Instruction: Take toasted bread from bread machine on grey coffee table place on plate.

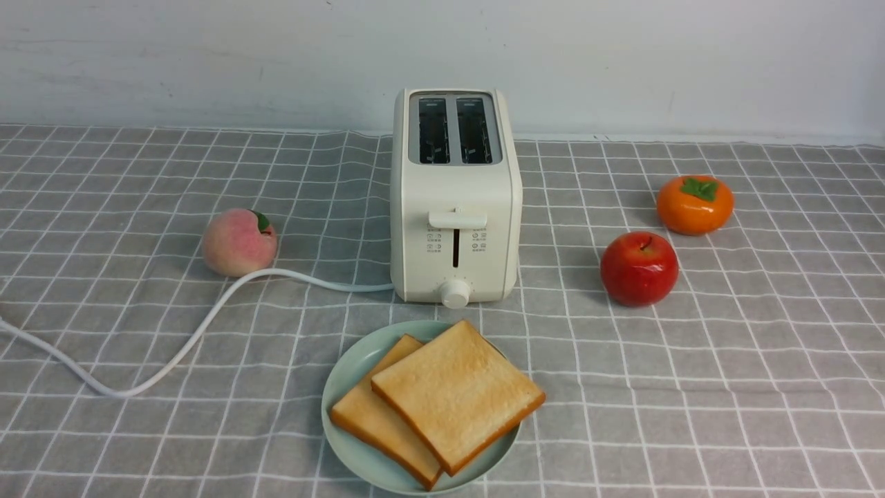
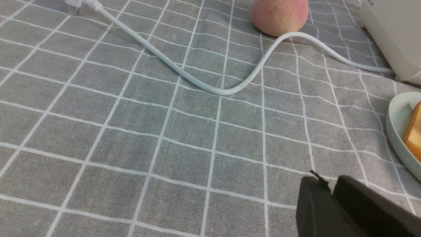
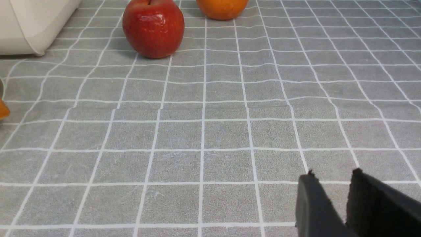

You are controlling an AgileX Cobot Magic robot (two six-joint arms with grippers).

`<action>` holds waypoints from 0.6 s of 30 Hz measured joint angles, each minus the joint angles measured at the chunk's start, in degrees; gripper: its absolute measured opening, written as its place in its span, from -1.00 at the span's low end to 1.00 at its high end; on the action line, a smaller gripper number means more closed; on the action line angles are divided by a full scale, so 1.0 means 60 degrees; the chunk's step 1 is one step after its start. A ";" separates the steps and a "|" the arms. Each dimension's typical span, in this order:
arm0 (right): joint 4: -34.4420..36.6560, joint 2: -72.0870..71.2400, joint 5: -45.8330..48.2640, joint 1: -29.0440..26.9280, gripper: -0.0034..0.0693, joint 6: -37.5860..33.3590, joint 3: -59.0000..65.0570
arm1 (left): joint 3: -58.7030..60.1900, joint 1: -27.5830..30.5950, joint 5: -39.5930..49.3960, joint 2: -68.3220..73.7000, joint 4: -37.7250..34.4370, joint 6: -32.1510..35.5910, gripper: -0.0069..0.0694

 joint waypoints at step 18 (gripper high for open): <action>0.0000 0.0000 0.0000 0.0000 -0.34 0.0000 0.0000 | 0.0000 0.0000 0.0000 0.0000 0.0000 0.0000 -0.58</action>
